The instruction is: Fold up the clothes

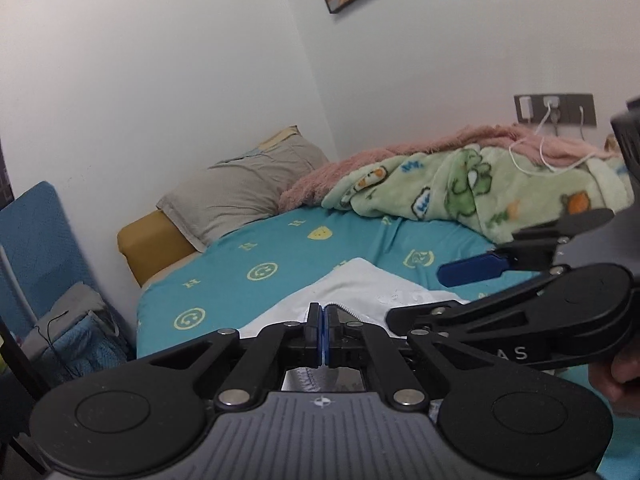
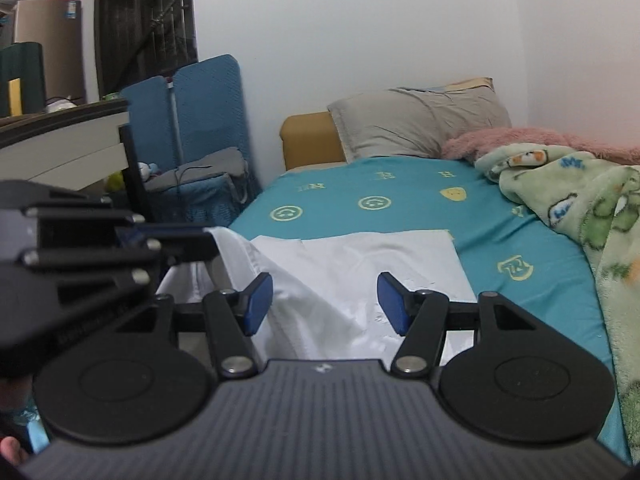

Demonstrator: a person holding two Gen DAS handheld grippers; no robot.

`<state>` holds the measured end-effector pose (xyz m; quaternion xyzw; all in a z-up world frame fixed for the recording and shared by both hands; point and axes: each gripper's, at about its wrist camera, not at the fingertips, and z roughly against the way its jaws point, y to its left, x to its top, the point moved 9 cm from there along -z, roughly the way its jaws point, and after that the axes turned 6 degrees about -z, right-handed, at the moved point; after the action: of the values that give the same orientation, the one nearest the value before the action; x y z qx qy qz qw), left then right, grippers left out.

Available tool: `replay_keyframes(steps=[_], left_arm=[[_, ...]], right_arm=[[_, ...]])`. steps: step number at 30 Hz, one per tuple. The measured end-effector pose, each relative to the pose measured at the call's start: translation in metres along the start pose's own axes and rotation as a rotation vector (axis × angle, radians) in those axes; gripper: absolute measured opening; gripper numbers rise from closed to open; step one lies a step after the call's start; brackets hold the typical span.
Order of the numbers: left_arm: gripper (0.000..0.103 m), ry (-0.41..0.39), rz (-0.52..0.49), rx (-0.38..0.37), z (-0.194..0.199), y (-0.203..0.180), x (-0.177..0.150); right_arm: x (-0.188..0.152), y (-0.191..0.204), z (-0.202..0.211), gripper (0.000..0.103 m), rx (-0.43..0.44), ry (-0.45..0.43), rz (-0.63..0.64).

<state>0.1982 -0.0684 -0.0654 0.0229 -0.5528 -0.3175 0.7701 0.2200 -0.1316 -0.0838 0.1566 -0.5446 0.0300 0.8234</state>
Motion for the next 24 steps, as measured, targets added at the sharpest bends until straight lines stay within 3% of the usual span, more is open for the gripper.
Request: replay_keyframes(steps=[5,8,12,16,20,24], left_arm=[[0.001,-0.012,0.12,-0.033,0.013,0.013,0.002],[0.001,-0.015,0.209,-0.068,0.018,0.021,-0.001],[0.001,-0.013,0.289,-0.073,0.018,0.029,-0.007],[0.001,-0.002,0.346,-0.071,0.014,0.035,-0.013],[0.001,-0.018,0.341,-0.063,0.013,0.029,-0.011],[0.001,-0.051,0.37,-0.065,0.015,0.025,-0.004]], right_arm=[[-0.005,0.014,0.012,0.06,0.052,0.013,0.046],[-0.017,0.033,0.015,0.06,0.076,0.032,0.144],[-0.038,0.036,-0.009,0.06,-0.052,0.112,0.235],[-0.028,-0.017,-0.002,0.06,-0.19,0.109,-0.018],[-0.021,-0.069,0.006,0.061,-0.323,0.108,-0.272],[-0.034,-0.088,0.016,0.064,-0.303,0.197,-0.425]])
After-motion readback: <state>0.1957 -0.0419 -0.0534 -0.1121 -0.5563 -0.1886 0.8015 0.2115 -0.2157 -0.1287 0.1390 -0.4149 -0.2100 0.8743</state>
